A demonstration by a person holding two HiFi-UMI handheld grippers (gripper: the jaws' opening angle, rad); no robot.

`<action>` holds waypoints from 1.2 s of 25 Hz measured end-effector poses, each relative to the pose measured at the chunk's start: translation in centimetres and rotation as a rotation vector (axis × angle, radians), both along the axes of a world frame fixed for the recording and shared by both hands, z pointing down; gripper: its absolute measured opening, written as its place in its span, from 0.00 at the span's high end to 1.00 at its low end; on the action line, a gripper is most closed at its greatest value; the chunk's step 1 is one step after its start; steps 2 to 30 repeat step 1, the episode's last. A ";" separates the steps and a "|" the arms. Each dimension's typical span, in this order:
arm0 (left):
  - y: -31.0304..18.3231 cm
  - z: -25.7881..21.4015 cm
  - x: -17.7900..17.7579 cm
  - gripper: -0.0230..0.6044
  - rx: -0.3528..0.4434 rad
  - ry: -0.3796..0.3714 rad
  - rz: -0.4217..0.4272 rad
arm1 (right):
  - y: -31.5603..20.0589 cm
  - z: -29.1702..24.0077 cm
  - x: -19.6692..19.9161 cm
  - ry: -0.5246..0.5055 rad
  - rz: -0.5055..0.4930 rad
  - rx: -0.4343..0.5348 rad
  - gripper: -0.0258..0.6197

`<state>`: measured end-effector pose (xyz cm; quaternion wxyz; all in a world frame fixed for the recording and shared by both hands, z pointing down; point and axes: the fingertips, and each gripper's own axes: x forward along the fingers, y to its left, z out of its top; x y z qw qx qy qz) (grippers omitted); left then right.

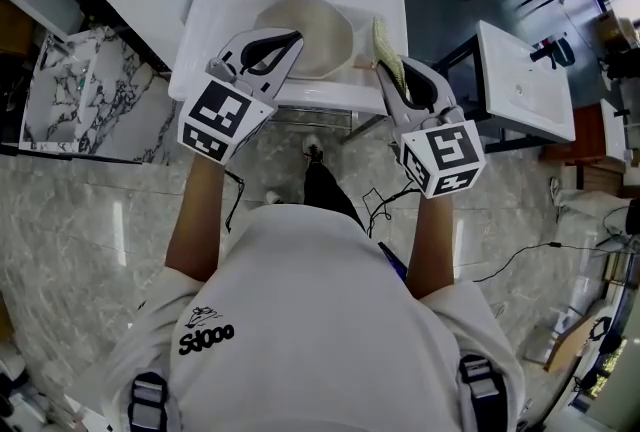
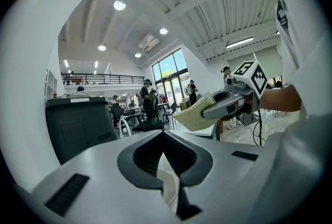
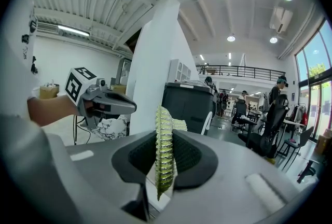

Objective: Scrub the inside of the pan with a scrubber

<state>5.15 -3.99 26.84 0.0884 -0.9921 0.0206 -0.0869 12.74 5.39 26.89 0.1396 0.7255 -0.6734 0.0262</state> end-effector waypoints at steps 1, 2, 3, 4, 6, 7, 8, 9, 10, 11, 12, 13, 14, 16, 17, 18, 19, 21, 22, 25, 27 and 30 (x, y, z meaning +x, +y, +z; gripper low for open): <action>0.1 0.1 0.0 0.96 -0.003 -0.002 0.003 | -0.1 0.1 -0.1 -0.005 -0.007 0.000 0.84; 0.1 0.1 0.0 0.96 -0.003 -0.002 0.003 | -0.1 0.1 -0.1 -0.005 -0.007 0.000 0.84; 0.1 0.1 0.0 0.96 -0.003 -0.002 0.003 | -0.1 0.1 -0.1 -0.005 -0.007 0.000 0.84; 0.1 0.1 0.0 0.96 -0.003 -0.002 0.003 | -0.1 0.1 -0.1 -0.005 -0.007 0.000 0.84; 0.1 0.1 0.0 0.96 -0.003 -0.002 0.003 | -0.1 0.1 -0.1 -0.005 -0.007 0.000 0.84; 0.1 0.1 0.0 0.96 -0.003 -0.002 0.003 | -0.1 0.1 -0.1 -0.005 -0.007 0.000 0.84; 0.1 0.1 0.0 0.96 -0.003 -0.002 0.003 | -0.1 0.1 -0.1 -0.005 -0.007 0.000 0.84; 0.1 0.1 0.0 0.96 -0.003 -0.002 0.003 | -0.1 0.1 -0.1 -0.005 -0.007 0.000 0.84; 0.1 0.1 0.0 0.96 -0.003 -0.002 0.003 | -0.1 0.1 -0.1 -0.005 -0.007 0.000 0.84; 0.1 0.1 0.0 0.96 -0.003 -0.002 0.003 | -0.1 0.1 -0.1 -0.005 -0.007 0.000 0.84; 0.1 0.1 0.0 0.96 -0.003 -0.002 0.003 | -0.1 0.1 -0.1 -0.005 -0.007 0.000 0.84; 0.1 0.1 0.0 0.96 -0.003 -0.002 0.003 | -0.1 0.1 -0.1 -0.005 -0.007 0.000 0.84; 0.1 0.1 0.0 0.96 -0.003 -0.002 0.003 | -0.1 0.1 -0.1 -0.005 -0.007 0.000 0.84; 0.1 0.1 0.0 0.96 -0.003 -0.002 0.003 | -0.1 0.1 -0.1 -0.005 -0.007 0.000 0.84; 0.1 0.1 0.0 0.96 -0.003 -0.002 0.003 | -0.1 0.1 -0.1 -0.005 -0.007 0.000 0.84; 0.1 0.1 0.0 0.96 -0.003 -0.002 0.003 | -0.1 0.1 -0.1 -0.005 -0.007 0.000 0.84; 0.1 0.1 0.0 0.96 -0.003 -0.002 0.003 | -0.1 0.1 -0.1 -0.005 -0.007 0.000 0.84; 0.1 0.1 0.0 0.96 -0.003 -0.002 0.003 | -0.1 0.1 -0.1 -0.005 -0.007 0.000 0.84; 0.1 0.1 0.0 0.96 -0.003 -0.002 0.003 | -0.1 0.1 -0.1 -0.005 -0.007 0.000 0.84; 0.1 0.1 0.0 0.96 -0.003 -0.002 0.003 | -0.1 0.1 -0.1 -0.005 -0.007 0.000 0.84; 0.1 0.1 0.0 0.96 -0.003 -0.002 0.003 | -0.1 0.1 -0.1 -0.005 -0.007 0.000 0.84; 0.1 0.1 0.0 0.96 -0.003 -0.002 0.003 | -0.1 0.1 -0.1 -0.005 -0.007 0.000 0.84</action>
